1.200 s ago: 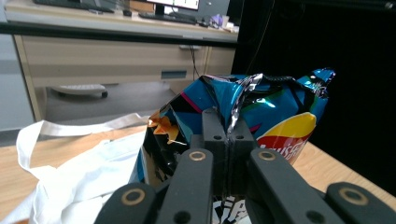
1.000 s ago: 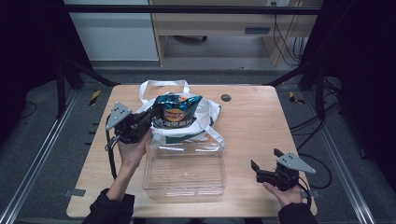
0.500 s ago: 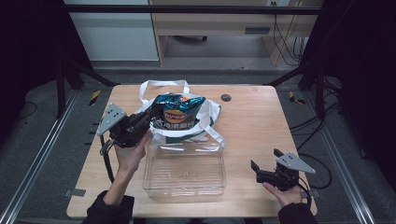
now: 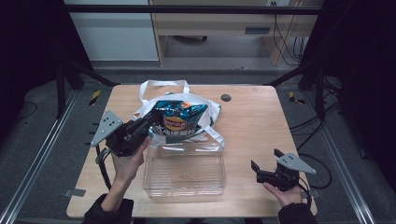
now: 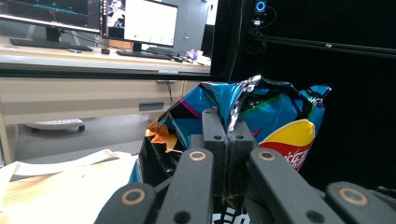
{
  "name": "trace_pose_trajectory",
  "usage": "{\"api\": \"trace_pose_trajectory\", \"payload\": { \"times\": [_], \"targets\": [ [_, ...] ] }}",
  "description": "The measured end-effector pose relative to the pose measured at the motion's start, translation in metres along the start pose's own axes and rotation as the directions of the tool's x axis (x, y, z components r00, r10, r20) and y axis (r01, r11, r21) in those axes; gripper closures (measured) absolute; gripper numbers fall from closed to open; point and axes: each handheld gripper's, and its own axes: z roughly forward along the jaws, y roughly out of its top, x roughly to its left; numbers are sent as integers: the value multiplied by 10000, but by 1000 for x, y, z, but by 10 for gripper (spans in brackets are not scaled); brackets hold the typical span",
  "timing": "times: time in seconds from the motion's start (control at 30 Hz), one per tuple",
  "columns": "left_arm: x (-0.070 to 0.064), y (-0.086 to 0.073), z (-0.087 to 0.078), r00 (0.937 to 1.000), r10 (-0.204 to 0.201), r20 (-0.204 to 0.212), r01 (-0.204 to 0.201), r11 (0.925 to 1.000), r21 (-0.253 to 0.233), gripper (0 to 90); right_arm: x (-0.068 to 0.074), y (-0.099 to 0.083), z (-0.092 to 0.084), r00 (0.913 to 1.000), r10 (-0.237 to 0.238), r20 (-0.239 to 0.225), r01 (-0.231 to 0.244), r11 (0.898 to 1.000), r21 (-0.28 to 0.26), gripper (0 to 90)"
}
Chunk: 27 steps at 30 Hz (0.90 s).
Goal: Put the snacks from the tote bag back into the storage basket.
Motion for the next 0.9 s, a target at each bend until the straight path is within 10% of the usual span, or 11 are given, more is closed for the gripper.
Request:
{"api": "trace_pose_trajectory", "payload": {
  "times": [0.9],
  "targets": [
    [-33, -16, -28, 9978, 221, 620, -250, 9986, 473, 897, 0, -1, -2, 10000, -51, 42, 51, 10000, 40, 54]
  ]
}}
